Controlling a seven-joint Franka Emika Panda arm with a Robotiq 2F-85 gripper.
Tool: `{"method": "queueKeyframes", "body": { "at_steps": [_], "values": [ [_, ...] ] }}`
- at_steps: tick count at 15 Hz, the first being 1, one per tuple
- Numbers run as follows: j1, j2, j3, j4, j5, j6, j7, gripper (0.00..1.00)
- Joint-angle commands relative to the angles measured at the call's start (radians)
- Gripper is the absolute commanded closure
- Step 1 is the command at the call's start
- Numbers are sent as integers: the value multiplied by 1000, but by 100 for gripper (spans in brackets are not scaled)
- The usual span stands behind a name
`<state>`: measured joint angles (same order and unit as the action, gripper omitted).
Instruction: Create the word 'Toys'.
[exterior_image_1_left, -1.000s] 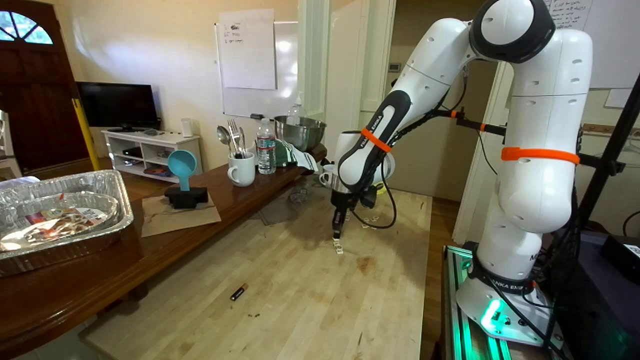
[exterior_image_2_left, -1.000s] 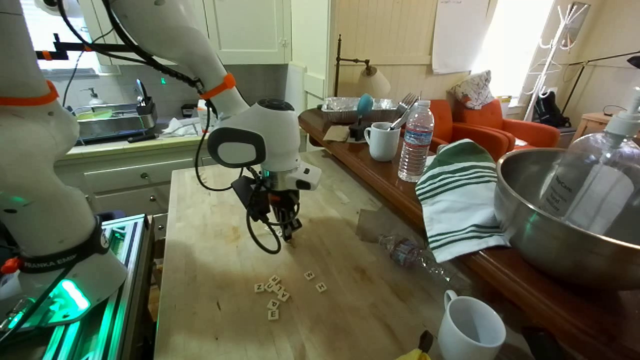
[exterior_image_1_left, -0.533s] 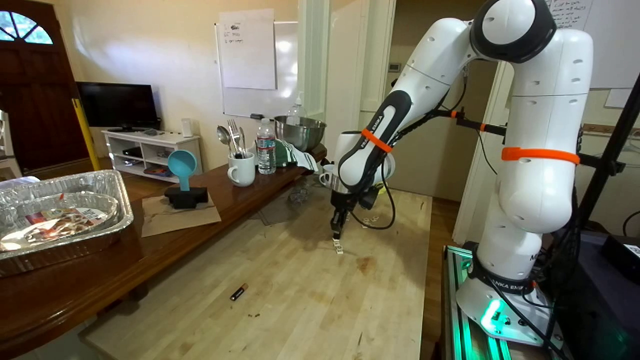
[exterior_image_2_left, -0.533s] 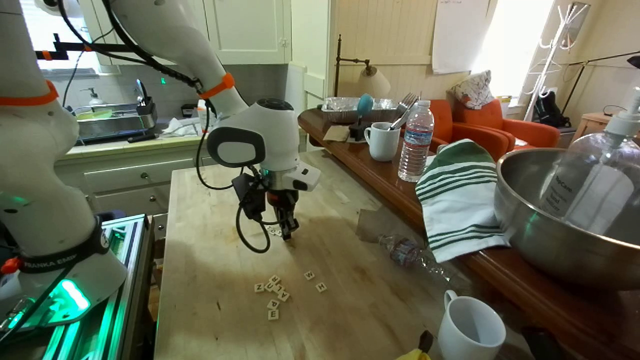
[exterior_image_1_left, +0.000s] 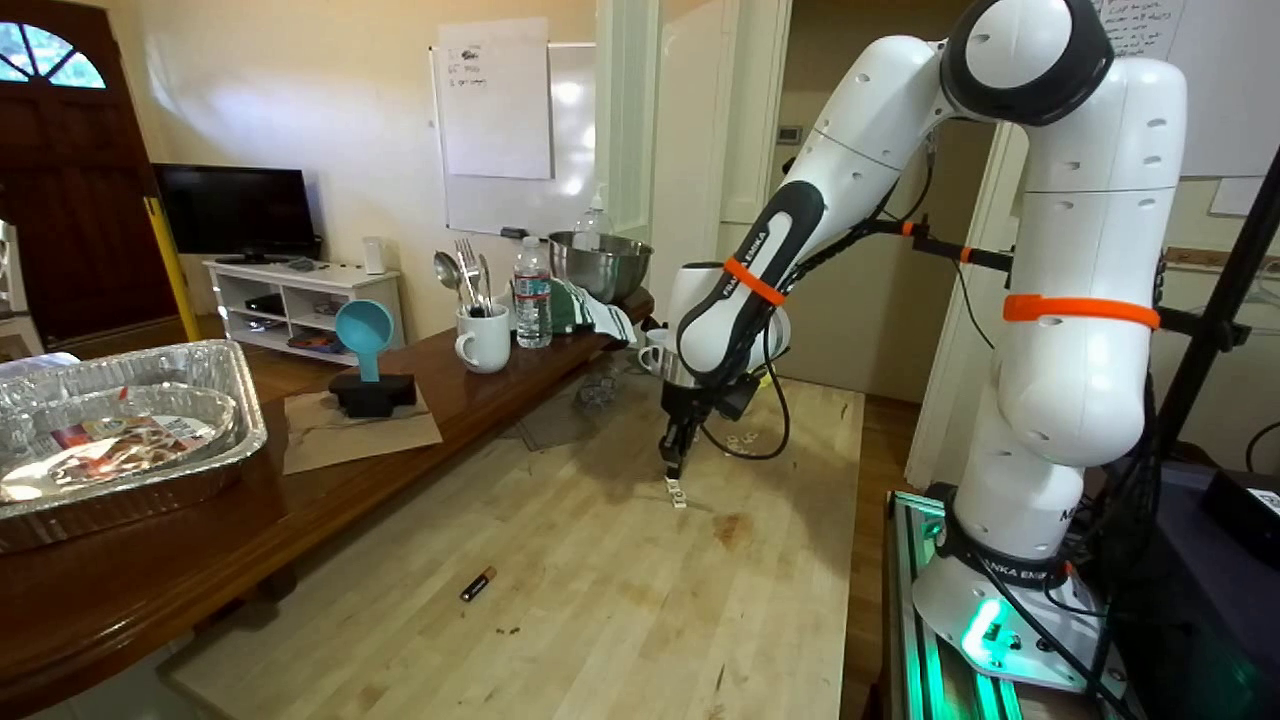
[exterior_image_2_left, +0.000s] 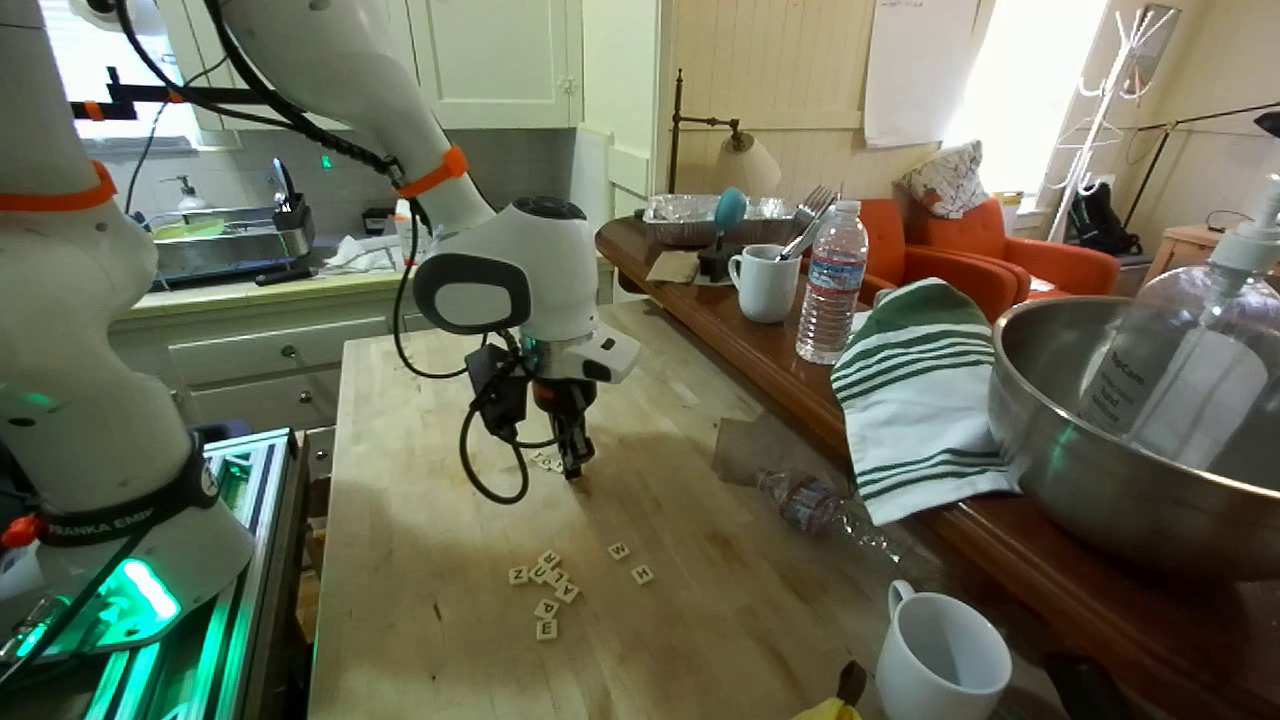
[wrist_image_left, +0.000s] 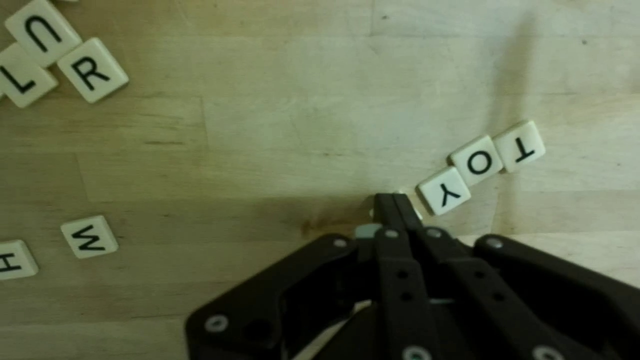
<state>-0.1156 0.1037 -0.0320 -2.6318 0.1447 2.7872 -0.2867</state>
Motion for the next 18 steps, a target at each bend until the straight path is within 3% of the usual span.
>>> {"method": "queueKeyframes", "body": {
  "at_steps": [1, 18],
  "values": [
    [16, 7, -5, -36, -31, 11, 60, 100],
    [25, 8, -2, -43, -31, 23, 117, 100]
  ]
}}
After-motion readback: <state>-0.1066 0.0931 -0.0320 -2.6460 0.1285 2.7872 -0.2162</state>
